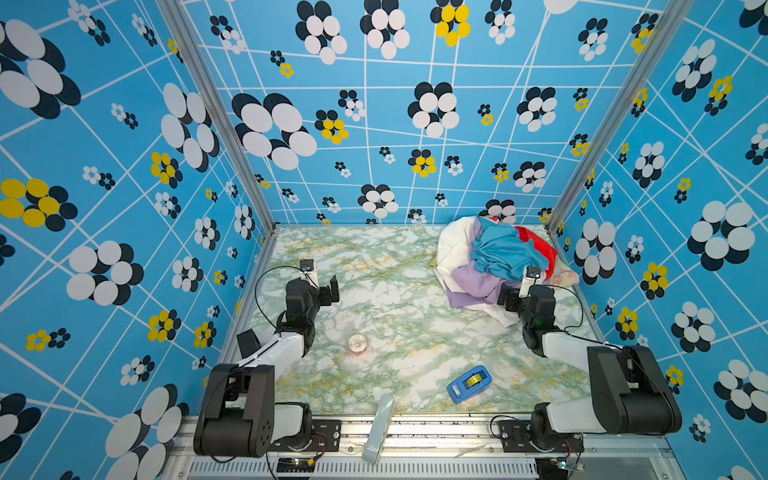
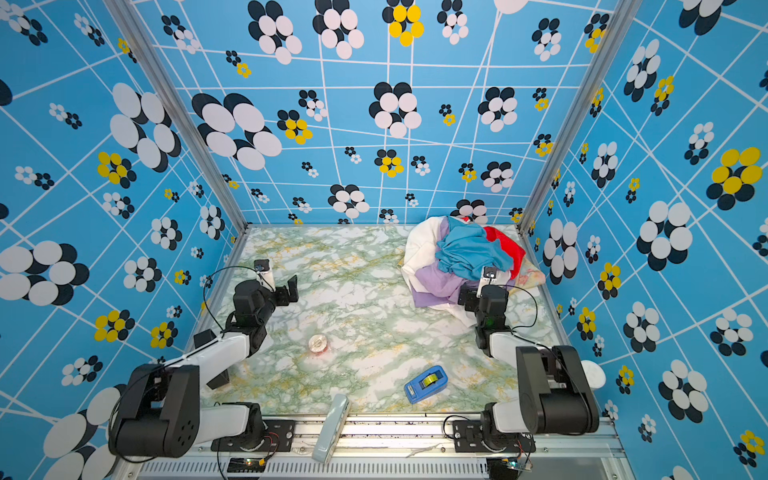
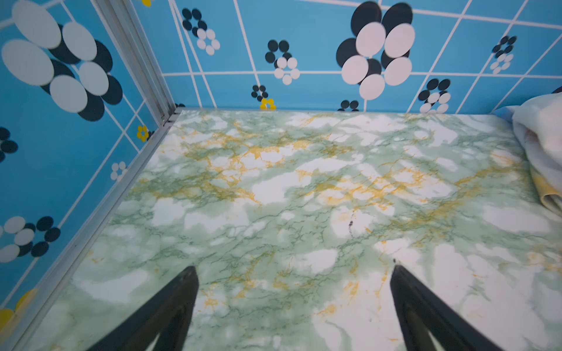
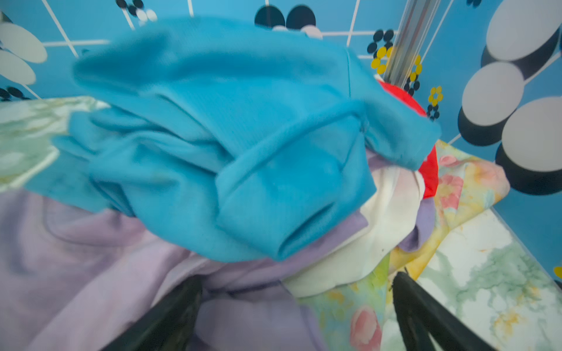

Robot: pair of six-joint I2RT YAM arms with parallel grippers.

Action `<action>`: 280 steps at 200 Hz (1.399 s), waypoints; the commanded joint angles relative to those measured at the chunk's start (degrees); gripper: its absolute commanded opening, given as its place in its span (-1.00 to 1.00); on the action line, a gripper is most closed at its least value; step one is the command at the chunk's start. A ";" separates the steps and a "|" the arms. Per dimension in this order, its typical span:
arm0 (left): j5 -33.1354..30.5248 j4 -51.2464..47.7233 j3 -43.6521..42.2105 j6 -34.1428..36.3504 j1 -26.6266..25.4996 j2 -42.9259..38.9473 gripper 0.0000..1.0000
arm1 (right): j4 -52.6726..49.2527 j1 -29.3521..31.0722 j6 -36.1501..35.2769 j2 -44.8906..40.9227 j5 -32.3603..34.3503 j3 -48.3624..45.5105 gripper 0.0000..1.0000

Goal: Pick out a specific cloth from the pile
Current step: 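Reach the right gripper into the pile toward the white shirt while the left arm rises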

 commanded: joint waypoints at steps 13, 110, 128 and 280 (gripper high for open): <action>-1.05 -15.63 6.64 -0.69 -6.62 -6.50 0.98 | -19.08 3.02 1.67 -10.59 3.00 4.86 0.99; 5.91 -34.54 31.13 -6.91 -20.45 5.13 0.72 | -53.15 11.68 6.56 -8.00 4.35 31.21 0.98; 11.56 -35.23 36.38 -9.92 -21.61 10.92 0.72 | -60.88 12.84 8.37 -1.30 4.40 39.98 0.98; 15.45 -43.53 71.99 -14.30 -28.60 48.47 0.57 | -60.42 17.09 17.16 28.49 -11.75 64.40 0.76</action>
